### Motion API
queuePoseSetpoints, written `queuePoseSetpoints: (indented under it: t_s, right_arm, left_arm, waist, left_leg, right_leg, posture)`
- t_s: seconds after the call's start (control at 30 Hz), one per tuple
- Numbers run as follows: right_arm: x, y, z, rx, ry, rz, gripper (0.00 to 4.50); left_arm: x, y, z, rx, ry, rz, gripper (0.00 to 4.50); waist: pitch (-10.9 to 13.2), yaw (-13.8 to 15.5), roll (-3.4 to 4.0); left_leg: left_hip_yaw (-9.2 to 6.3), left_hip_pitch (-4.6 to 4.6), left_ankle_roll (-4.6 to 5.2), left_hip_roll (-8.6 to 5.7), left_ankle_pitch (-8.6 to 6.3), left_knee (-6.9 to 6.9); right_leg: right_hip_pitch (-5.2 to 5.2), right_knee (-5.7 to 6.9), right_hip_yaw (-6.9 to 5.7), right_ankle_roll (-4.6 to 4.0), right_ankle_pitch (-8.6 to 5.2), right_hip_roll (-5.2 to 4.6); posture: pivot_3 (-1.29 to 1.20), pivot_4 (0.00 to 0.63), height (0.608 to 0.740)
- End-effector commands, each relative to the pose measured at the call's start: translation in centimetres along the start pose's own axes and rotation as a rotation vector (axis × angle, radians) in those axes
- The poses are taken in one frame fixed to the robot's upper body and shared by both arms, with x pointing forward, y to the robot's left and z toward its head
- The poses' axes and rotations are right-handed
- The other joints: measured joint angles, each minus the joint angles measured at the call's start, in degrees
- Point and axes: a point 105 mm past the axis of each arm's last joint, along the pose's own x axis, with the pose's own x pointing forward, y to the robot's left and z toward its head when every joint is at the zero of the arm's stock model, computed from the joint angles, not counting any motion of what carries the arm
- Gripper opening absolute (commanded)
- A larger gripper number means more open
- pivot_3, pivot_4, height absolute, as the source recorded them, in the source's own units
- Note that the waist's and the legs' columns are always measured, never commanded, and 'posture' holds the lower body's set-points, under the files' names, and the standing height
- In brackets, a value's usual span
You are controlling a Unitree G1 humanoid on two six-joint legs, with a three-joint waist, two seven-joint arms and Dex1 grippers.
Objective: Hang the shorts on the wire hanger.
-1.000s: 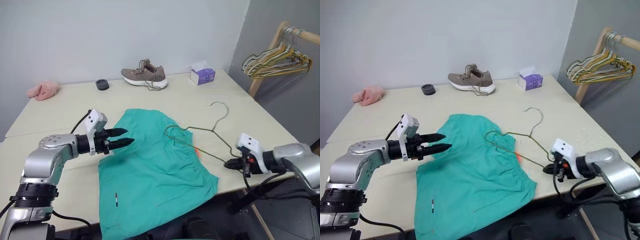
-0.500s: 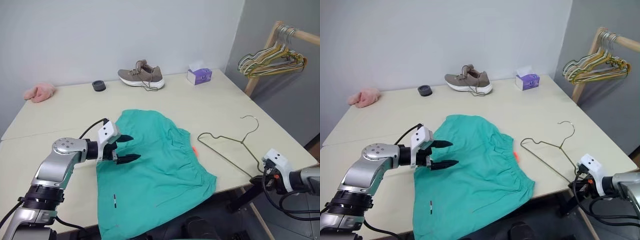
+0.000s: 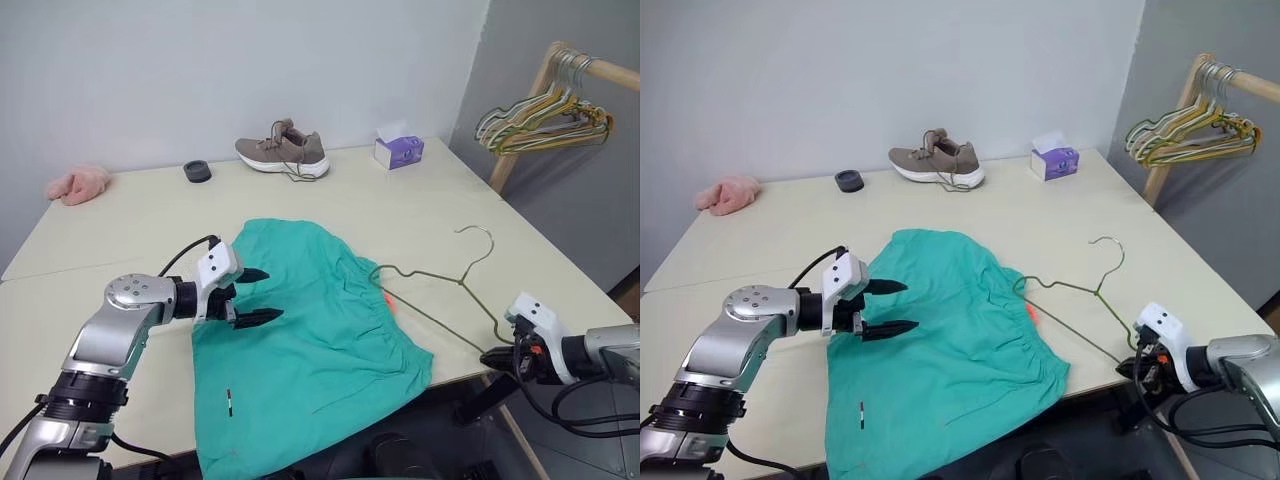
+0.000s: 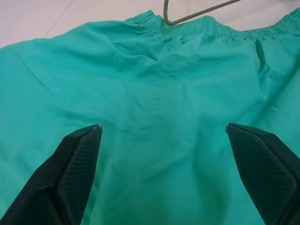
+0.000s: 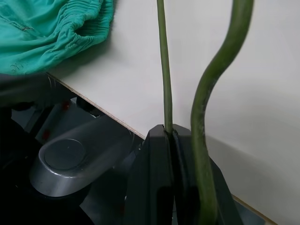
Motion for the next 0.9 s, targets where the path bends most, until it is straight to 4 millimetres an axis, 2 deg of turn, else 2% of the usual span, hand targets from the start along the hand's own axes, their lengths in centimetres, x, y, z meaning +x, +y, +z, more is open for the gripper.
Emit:
queuePoseSetpoints:
  t_s: [0.03, 0.23, 0.37, 0.67, 0.9]
  right_arm:
    - [-0.9, -0.6, 0.7, 0.031, -0.035, -0.017, 0.00]
    - [-1.1, -1.3, -0.1, 0.152, -0.055, -0.052, 0.00]
    - [-1.1, -1.7, -0.8, 0.157, -0.033, -0.094, 0.00]
    - [-0.8, 0.3, 0.6, 0.061, -0.021, 0.004, 0.00]
    - [-0.3, 1.5, 1.2, 0.009, 0.016, 0.060, 0.00]
  left_arm:
    - [-0.8, -0.1, 1.0, 0.026, -0.020, 0.013, 4.47]
    - [-0.8, -0.1, 1.0, -0.002, -0.040, 0.028, 4.47]
    - [-0.9, 0.5, 1.0, -0.012, -0.045, 0.057, 4.47]
    - [-1.1, 1.2, 1.0, -0.017, -0.056, 0.086, 4.47]
    - [-1.2, 0.9, 0.3, -0.025, -0.047, 0.080, 4.47]
  waist:
    - [0.0, 0.0, 0.00]
    - [0.0, 0.2, -0.01]
    - [0.0, 0.1, -0.01]
    - [0.0, 0.0, -0.01]
    - [0.0, 0.1, -0.03]
  left_leg:
    - [0.00, 0.00, 0.00, 0.00, 0.00, 0.00]
    - [-0.03, 0.00, 0.00, 0.00, 0.00, 0.00]
    - [-0.02, 0.00, 0.00, 0.00, 0.00, 0.00]
    - [0.01, 0.01, 0.00, 0.00, 0.00, 0.00]
    - [0.00, 0.00, 0.00, 0.01, 0.00, 0.00]
  right_leg:
    - [0.00, 0.00, 0.00, 0.00, 0.00, 0.00]
    - [0.01, 0.01, -0.02, 0.00, 0.00, 0.00]
    - [0.01, 0.01, -0.01, 0.00, 0.00, 0.00]
    - [0.00, 0.01, 0.00, 0.01, 0.01, 0.01]
    - [0.00, 0.01, -0.01, 0.01, 0.01, 0.01]
  posture:
    - [-0.25, 0.000, 0.740]
    - [-0.26, 0.000, 0.740]
    - [-0.26, 0.000, 0.740]
    - [-0.26, 0.000, 0.740]
    - [-0.25, 0.000, 0.740]
